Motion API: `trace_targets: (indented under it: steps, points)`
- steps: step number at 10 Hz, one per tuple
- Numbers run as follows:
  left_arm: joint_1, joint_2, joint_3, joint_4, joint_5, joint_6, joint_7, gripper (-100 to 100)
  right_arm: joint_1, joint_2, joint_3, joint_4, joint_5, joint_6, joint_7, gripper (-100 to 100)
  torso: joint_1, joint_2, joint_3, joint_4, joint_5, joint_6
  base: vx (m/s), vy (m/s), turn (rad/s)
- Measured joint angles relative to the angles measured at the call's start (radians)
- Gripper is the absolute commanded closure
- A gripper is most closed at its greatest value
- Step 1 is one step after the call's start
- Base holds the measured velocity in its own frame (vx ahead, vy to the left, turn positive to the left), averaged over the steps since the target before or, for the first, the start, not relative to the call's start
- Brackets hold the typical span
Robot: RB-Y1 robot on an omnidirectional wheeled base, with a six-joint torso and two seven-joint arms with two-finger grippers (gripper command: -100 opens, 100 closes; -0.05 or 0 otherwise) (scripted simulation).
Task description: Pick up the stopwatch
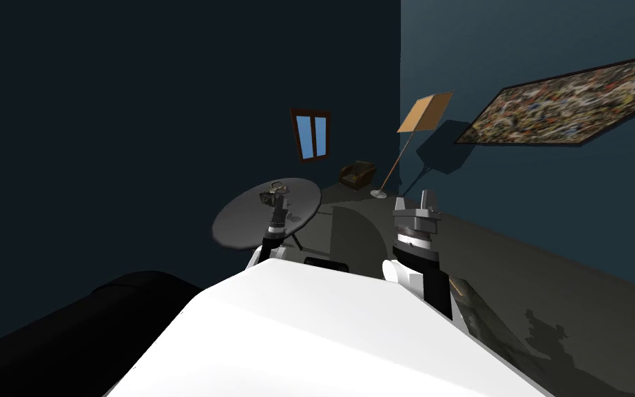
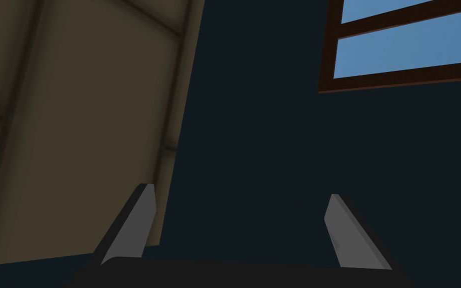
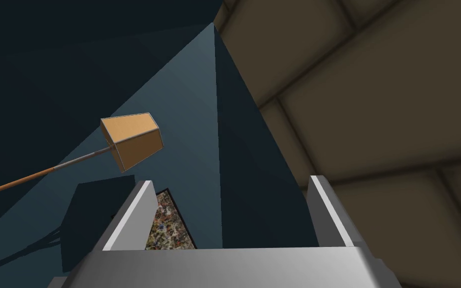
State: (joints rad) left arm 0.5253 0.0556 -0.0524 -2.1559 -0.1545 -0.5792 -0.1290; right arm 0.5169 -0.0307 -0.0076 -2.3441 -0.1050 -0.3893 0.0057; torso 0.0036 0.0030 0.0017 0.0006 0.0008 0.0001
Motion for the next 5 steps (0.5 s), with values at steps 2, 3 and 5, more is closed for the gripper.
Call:
trace_targets:
  steps: [2, 3, 5]
  points:
    - [0.006, 0.03, 0.001, 0.058, -0.034, -0.009, -0.017, -100, 0.0, 0.0, 0.0, 0.0, 0.0, 0.0, 0.0, 0, 0.001, 0.0, 0.0, 0.0, 0.0, 0.0, -0.042, 0.063, -0.088]
    - [0.014, 0.047, 0.004, 0.082, -0.052, -0.013, -0.025, -100, 0.0, 0.0, 0.0, 0.0, 0.0, 0.0, 0.0, 0, 0.001, 0.0, 0.0, 0.0, 0.0, 0.0, -0.033, 0.064, -0.093]
    - [0.011, 0.085, 0.016, 0.133, -0.087, -0.003, -0.037, -100, 0.0, 0.0, 0.0, 0.0, 0.0, 0.0, 0.0, 0, 0.002, 0.0, 0.0, 0.0, 0.0, 0.0, -0.044, 0.061, -0.069]
